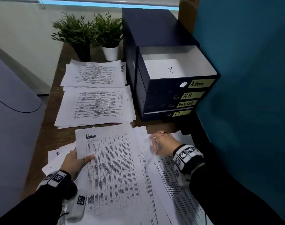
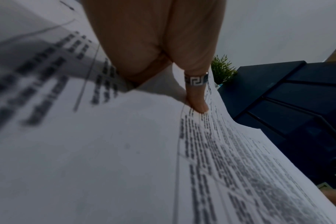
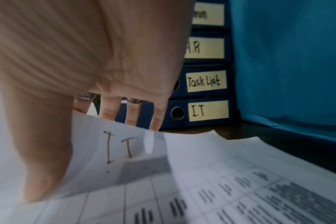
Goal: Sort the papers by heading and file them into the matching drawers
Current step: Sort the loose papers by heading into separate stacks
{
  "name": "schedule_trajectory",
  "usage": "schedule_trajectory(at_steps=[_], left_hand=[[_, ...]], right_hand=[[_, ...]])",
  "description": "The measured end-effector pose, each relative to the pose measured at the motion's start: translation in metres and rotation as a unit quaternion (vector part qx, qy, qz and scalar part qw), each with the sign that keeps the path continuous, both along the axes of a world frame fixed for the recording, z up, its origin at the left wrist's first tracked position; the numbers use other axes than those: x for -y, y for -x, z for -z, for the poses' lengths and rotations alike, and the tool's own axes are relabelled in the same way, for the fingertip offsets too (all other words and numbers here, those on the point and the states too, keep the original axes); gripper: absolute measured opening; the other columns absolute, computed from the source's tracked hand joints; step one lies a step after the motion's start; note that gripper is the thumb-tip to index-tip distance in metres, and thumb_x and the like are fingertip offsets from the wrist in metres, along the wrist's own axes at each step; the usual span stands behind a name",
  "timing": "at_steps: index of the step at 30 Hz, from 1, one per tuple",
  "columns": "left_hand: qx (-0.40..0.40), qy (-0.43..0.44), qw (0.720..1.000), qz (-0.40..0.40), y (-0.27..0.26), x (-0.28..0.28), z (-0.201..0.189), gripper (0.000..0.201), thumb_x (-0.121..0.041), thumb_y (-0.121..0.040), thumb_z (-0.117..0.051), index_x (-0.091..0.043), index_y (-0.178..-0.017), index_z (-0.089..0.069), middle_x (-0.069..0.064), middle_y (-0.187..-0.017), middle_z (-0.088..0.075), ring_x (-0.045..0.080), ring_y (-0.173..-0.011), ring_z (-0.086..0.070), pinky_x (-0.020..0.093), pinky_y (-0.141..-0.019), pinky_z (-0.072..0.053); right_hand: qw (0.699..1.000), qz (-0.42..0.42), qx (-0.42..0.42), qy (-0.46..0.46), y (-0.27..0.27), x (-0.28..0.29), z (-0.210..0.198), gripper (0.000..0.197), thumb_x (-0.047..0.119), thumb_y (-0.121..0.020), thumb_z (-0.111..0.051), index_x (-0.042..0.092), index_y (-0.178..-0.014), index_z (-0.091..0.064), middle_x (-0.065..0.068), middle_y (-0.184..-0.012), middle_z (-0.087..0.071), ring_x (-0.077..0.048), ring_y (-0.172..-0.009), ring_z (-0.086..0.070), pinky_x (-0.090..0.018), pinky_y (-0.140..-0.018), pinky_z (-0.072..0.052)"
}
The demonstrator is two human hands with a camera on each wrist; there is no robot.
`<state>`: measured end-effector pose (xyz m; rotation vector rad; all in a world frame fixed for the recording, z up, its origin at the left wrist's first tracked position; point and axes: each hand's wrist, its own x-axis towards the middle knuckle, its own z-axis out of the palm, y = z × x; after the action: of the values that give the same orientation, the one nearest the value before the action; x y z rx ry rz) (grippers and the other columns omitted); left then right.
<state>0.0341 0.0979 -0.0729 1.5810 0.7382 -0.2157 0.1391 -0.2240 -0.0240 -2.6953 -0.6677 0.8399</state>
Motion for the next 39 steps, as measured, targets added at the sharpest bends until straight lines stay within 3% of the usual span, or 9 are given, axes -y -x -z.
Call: schedule_trajectory(at_steps=[3,8,11,15,17,20,27,31,39], left_hand=[[0.003,0.005,1.000,-0.002,0.000,-0.001,0.003,0.031,-0.006,-0.074,-0.073,-0.013,-0.102,-0.061,0.014,-0.103,-0.069,0.030,-0.092,-0.065,0.050,-0.091,-0.049],[0.000,0.007,1.000,0.002,-0.002,-0.006,0.008,0.030,-0.008,-0.072,-0.075,-0.017,-0.097,-0.062,0.013,-0.103,-0.069,0.031,-0.093,-0.066,0.052,-0.092,-0.048],[0.003,0.007,1.000,0.010,-0.002,-0.010,0.011,0.030,-0.012,-0.071,-0.077,-0.021,-0.096,-0.062,0.012,-0.105,-0.069,0.029,-0.094,-0.066,0.051,-0.094,-0.048],[0.027,0.028,0.999,-0.013,-0.002,-0.009,0.011,0.031,-0.004,-0.076,-0.071,-0.013,-0.103,-0.060,0.012,-0.103,-0.067,0.025,-0.090,-0.065,0.039,-0.088,-0.047],[0.038,0.045,0.997,-0.042,-0.003,-0.011,0.008,0.033,0.001,-0.078,-0.067,-0.010,-0.108,-0.060,0.014,-0.105,-0.066,0.024,-0.088,-0.064,0.037,-0.086,-0.045],[0.044,0.041,0.995,-0.076,-0.002,-0.024,0.009,0.035,0.003,-0.078,-0.066,-0.007,-0.111,-0.059,0.016,-0.109,-0.064,0.027,-0.093,-0.063,0.039,-0.090,-0.044],[0.024,-0.004,0.997,-0.072,-0.002,-0.046,0.013,0.042,0.002,-0.078,-0.067,0.001,-0.118,-0.053,0.011,-0.113,-0.060,0.025,-0.103,-0.056,0.038,-0.099,-0.038],[0.014,-0.033,0.998,-0.059,-0.004,-0.050,0.019,0.044,-0.005,-0.076,-0.071,-0.002,-0.118,-0.055,0.012,-0.114,-0.063,0.026,-0.104,-0.057,0.037,-0.097,-0.038],[0.020,-0.021,0.998,-0.058,-0.004,-0.050,0.017,0.046,-0.003,-0.077,-0.070,-0.002,-0.120,-0.053,0.010,-0.110,-0.061,0.024,-0.104,-0.055,0.034,-0.096,-0.037]], right_hand=[[0.999,0.017,0.019,-0.027,-0.005,0.003,0.003,0.035,0.002,-0.072,-0.057,0.030,-0.055,-0.046,0.010,-0.088,-0.055,-0.015,-0.107,-0.045,-0.036,-0.103,-0.033],[0.992,0.089,0.027,-0.086,0.007,0.048,-0.002,0.046,-0.017,-0.057,-0.041,0.029,-0.052,-0.047,0.006,-0.065,-0.053,-0.017,-0.069,-0.056,-0.026,-0.071,-0.046],[0.993,0.108,0.006,-0.036,0.011,0.063,-0.011,0.041,-0.007,-0.074,-0.046,0.024,-0.099,-0.052,0.005,-0.067,-0.055,-0.017,-0.069,-0.056,-0.032,-0.074,-0.049],[0.992,0.103,-0.066,-0.011,0.006,0.039,-0.014,0.085,-0.005,-0.076,-0.051,0.042,-0.140,-0.021,0.008,-0.077,-0.056,-0.009,-0.073,-0.053,-0.026,-0.073,-0.048],[0.991,0.085,-0.107,0.006,-0.001,0.015,-0.008,0.081,-0.006,-0.072,-0.057,0.047,-0.129,-0.037,0.004,-0.116,-0.061,-0.017,-0.102,-0.058,-0.031,-0.088,-0.050],[0.990,0.078,-0.114,0.023,-0.010,-0.011,0.004,0.077,-0.005,-0.072,-0.065,0.040,-0.130,-0.041,0.001,-0.148,-0.028,-0.031,-0.133,-0.037,-0.036,-0.108,-0.036],[0.992,0.060,-0.098,0.043,-0.023,-0.021,-0.001,0.055,-0.002,-0.066,-0.077,0.011,-0.108,-0.043,0.001,-0.116,-0.026,-0.014,-0.100,-0.044,-0.018,-0.077,-0.041],[0.991,0.031,-0.114,0.068,-0.032,-0.027,-0.002,0.080,0.004,-0.059,-0.083,0.025,-0.123,-0.040,-0.005,-0.138,-0.028,-0.029,-0.125,-0.042,-0.033,-0.094,-0.042],[0.997,-0.010,-0.036,0.067,-0.026,-0.041,-0.002,0.070,0.005,-0.061,-0.074,0.031,-0.117,-0.040,0.012,-0.105,-0.029,-0.022,-0.114,-0.044,-0.043,-0.095,-0.033]])
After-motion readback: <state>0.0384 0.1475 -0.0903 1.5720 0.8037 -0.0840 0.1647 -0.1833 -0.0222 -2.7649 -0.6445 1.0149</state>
